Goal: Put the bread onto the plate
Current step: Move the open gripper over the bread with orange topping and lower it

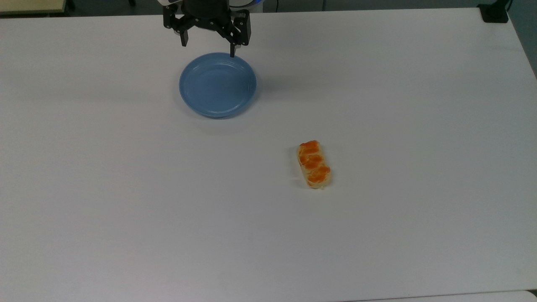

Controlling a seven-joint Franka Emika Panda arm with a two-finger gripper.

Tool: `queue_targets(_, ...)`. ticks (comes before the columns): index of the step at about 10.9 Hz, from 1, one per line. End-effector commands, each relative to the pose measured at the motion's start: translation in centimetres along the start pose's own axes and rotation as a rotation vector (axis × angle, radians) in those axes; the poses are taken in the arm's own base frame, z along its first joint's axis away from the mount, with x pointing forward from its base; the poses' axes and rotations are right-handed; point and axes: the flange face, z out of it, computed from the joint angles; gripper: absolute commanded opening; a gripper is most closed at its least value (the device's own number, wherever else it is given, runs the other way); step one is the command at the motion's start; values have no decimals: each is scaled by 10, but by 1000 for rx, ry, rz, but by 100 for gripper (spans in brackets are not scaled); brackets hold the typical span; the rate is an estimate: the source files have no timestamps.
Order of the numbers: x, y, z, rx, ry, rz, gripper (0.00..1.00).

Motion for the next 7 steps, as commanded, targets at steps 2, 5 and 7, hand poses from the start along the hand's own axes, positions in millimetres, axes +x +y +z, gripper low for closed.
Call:
queue_targets(2, -6, 5, -7, 12, -8, -7, 100)
queue_targets(5, -5, 1, -5, 11, -12, -13, 100)
queue_targets(7, -5, -3, -2, 11, -16, -21, 100)
